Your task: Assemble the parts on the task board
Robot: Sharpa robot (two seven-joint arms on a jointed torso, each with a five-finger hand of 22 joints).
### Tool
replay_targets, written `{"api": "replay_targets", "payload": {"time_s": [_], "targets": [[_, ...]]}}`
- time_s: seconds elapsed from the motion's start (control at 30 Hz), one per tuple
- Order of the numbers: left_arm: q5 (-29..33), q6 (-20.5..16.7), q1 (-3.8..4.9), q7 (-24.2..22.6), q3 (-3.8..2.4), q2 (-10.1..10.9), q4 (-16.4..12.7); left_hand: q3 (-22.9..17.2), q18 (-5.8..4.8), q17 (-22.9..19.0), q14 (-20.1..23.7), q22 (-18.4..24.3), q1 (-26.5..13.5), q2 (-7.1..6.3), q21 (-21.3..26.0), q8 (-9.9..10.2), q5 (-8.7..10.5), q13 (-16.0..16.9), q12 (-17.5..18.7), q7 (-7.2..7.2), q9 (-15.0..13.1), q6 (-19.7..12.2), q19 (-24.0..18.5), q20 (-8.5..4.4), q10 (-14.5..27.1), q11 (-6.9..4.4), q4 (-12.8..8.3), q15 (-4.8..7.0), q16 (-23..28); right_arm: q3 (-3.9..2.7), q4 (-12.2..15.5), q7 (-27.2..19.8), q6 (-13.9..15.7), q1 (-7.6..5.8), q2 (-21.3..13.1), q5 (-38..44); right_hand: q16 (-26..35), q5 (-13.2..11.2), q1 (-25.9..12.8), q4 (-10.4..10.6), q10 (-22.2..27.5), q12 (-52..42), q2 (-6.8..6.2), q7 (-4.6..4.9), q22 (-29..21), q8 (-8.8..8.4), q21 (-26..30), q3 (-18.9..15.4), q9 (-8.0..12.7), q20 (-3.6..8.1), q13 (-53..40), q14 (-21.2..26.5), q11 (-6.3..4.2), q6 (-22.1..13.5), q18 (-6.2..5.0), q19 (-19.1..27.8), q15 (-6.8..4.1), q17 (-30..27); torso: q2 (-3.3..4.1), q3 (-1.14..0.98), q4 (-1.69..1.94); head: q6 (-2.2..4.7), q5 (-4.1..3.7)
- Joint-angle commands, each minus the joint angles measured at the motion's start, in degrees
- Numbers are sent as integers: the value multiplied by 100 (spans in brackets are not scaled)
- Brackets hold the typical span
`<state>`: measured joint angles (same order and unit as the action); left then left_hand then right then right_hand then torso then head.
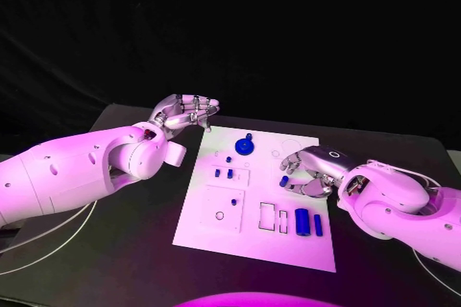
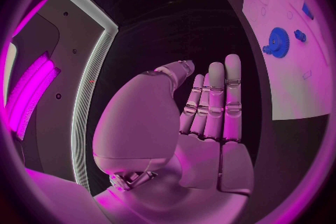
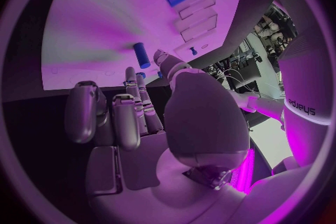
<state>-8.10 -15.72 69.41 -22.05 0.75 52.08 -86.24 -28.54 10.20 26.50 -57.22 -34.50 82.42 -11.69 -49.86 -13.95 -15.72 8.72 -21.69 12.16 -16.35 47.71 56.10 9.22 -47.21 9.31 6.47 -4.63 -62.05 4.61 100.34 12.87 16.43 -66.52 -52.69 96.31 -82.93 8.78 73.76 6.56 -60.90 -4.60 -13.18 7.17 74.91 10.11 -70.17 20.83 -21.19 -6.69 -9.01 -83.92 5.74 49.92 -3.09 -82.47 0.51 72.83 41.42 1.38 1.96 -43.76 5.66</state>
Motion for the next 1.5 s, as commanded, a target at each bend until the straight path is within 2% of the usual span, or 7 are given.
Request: {"api": "replay_targets", "payload": {"time_s": [0.03,0.3,0.37,0.53,0.77,1.27,1.5], "targets": [[-1,112,0,-45,-1,-11,-12,-3,35,-5,41,7,-10,-26,31,-25,-21,-5,-23,68,6,-32,-30,-5,39,-4,-25,18,39,6,-14,-58,-491,-7,35,61,29,25,104,5,-16,-46,36,-2,558,-18,2,-44,3,5,10,-241,-18,58,-100,1,38,-3,3,-7,10,7,-15],[-1,115,-2,-43,1,-19,-2,-3,35,-5,41,7,-10,-26,31,-25,-21,-5,-23,68,6,-32,-30,-5,39,-4,-25,18,39,22,-116,-31,-470,-5,168,146,59,-64,236,48,-144,-139,176,21,586,-22,-48,-1,15,28,34,-231,-51,142,-89,-40,9,-62,4,5,34,7,-37],[-1,113,-2,-40,2,-17,1,-3,35,-5,41,7,-10,-26,31,-25,-21,-5,-23,68,6,-32,-30,-5,39,-4,-25,18,39,26,-141,-29,-420,1,201,145,58,-302,317,91,-236,-179,273,34,611,-26,-91,131,29,45,67,-238,-71,220,-78,-71,-15,-54,5,4,25,5,-28],[-1,109,-2,-35,2,-14,4,-3,35,-5,41,7,-10,-26,31,-25,-21,-5,-23,68,6,-32,-30,-5,39,-4,-25,18,39,30,-180,-21,-319,12,244,134,46,-499,396,183,-498,-242,435,59,700,39,-262,460,20,83,94,-255,-122,466,-44,-151,-60,-35,7,7,19,-7,-24],[-1,109,-3,-20,2,-15,14,-1,35,-11,46,8,-21,-19,33,-34,-21,-2,-42,67,5,-32,-35,-1,42,-4,-27,16,37,32,-215,60,-135,19,255,212,2,-586,584,90,-989,-301,610,6,845,258,-531,1010,-89,164,78,-285,-224,925,10,-256,-140,38,2,4,15,-27,-24],[-1,105,-5,13,2,-16,20,1,36,-16,51,8,-30,-18,34,-35,-21,-3,-52,70,8,-43,-39,1,57,-2,-30,14,37,32,-233,133,-129,21,230,359,0,-582,461,-25,-925,-126,341,64,874,232,-552,1139,-114,151,118,-282,-170,852,19,-262,-102,31,4,1,13,-27,-43],[-1,105,-5,20,2,-18,25,2,36,-17,52,8,-32,-18,35,-35,-20,-3,-53,70,8,-45,-40,2,59,-2,-30,14,37,32,-203,125,-112,21,218,357,0,-579,470,-56,-960,-121,316,62,884,203,-566,1182,-105,148,114,-282,-178,808,21,-267,-104,29,-1,4,19,-35,-50]]}}
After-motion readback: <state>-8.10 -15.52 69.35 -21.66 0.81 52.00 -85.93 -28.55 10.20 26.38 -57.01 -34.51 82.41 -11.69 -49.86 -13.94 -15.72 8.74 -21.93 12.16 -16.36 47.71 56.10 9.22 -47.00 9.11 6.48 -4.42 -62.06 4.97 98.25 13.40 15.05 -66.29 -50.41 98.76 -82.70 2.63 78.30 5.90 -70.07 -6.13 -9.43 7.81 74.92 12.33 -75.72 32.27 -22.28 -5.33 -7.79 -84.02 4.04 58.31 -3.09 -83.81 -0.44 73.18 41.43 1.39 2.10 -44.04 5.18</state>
